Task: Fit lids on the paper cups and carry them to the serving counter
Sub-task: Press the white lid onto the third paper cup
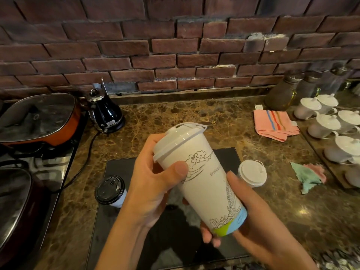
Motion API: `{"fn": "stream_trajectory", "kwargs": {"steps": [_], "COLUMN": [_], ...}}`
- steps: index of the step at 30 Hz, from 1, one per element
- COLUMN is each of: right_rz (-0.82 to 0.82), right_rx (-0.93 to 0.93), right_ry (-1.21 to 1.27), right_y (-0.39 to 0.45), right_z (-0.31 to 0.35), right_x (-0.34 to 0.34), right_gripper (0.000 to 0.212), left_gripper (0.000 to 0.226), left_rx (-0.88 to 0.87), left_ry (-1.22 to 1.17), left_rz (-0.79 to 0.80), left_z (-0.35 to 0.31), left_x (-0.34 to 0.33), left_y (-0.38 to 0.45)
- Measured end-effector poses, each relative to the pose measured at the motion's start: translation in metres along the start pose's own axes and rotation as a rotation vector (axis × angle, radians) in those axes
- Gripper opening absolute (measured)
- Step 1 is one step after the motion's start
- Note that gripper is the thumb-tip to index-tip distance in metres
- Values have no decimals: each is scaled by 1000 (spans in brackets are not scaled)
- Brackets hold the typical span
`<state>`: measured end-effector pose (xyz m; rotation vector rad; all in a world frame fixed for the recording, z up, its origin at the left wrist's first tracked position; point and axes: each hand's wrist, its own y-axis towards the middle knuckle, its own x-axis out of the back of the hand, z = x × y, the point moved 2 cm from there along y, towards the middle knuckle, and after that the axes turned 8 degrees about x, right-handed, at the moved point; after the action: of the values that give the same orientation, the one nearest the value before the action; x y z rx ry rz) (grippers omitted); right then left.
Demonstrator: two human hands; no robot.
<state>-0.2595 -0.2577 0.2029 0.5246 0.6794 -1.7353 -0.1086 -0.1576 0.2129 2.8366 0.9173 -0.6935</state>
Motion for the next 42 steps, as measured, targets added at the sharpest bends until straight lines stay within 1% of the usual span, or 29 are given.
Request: {"fn": "stream_trajectory", "kwargs": {"steps": [1, 4, 5, 6, 7, 9, 10, 12, 13, 14, 16, 17, 19, 20, 21, 22, 23, 25, 27, 28, 30, 31, 32, 34, 35, 36, 37, 39, 42], "right_rz": [-69, -337, -378, -388, -367, -281, -216, -72, -15, 17, -13, -74, -245, -308, -328, -323, -293, -156, 12, 88, 156, 132, 63, -148, -238, -288, -291, -246, -212], "right_rx": [76, 342, 389, 425, 454, 423, 365, 177, 84, 32, 50, 116, 295, 378, 433, 449, 430, 307, 94, -7, -75, -60, -1, 226, 358, 460, 516, 503, 263], "right_ry": [-167, -905, -1040, -1076, -1032, -726, -504, -79, 58, 126, 80, -38, -413, -609, -725, -743, -673, -335, 40, 171, 293, 255, 130, -314, -547, -713, -793, -741, -501], "right_y": [-1, 0, 0, -1, -2, -1, 0, 1, 0, 0, 2, 3, 2, -1, -4, -5, -5, -3, -4, -5, -5, -4, -3, -3, -5, -6, -9, -7, -3], "right_z": [-1, 5, 6, 5, 4, 4, 4, 0, -2, -3, -3, -2, 3, 6, 8, 8, 9, 8, 7, 6, 4, 4, 5, 7, 9, 11, 10, 11, 14], "right_x": [4, 3, 1, 0, -1, -3, -3, -4, -5, -5, -2, -1, -1, 0, 0, -1, -2, -5, -8, -10, -11, -10, -9, -6, -5, -6, -5, -8, -9], "right_gripper": [62, 63, 64, 63, 60, 54, 54, 62, 65, 67, 63, 58, 47, 50, 56, 61, 64, 67, 66, 64, 61, 61, 62, 63, 58, 53, 51, 52, 79], "left_gripper": [67, 61, 61, 61, 62, 65, 68, 75, 76, 77, 76, 73, 68, 68, 68, 69, 69, 70, 68, 67, 63, 63, 63, 64, 64, 64, 65, 65, 62], "left_rx": [-7, -36, -42, -44, -44, -33, -22, 5, 13, 12, -14, -31, -58, -64, -66, -65, -63, -60, -65, -72, -91, -99, -107, -120, -123, -123, -120, -118, -119], "left_ry": [18, 72, 82, 83, 78, 58, 43, 3, -9, -11, 4, 18, 54, 65, 68, 61, 47, 12, -7, -8, -5, -3, 4, 31, 44, 54, 58, 40, 15], "left_rz": [-28, -107, -123, -125, -115, -79, -56, -1, 20, 27, -4, -34, -90, -109, -117, -113, -100, -60, -11, 9, 18, 6, -16, -75, -98, -110, -114, -93, -44], "left_z": [-1, 0, 1, 1, 1, -1, -1, -1, -1, 0, -1, -2, -3, -3, -3, -2, -3, -4, -5, -6, -7, -8, -9, -9, -8, -8, -7, -6, -6], "left_x": [0, -1, -2, -3, -3, -3, -3, -2, -2, -3, -3, -3, -3, -3, -3, -3, -4, -5, -8, -9, -12, -13, -13, -12, -12, -12, -12, -12, -12], "left_y": [0, 1, 1, 0, 0, -1, -1, -1, -1, -1, -2, -2, -3, -3, -3, -4, -5, -6, -7, -8, -10, -10, -11, -11, -12, -12, -12, -13, -13]}}
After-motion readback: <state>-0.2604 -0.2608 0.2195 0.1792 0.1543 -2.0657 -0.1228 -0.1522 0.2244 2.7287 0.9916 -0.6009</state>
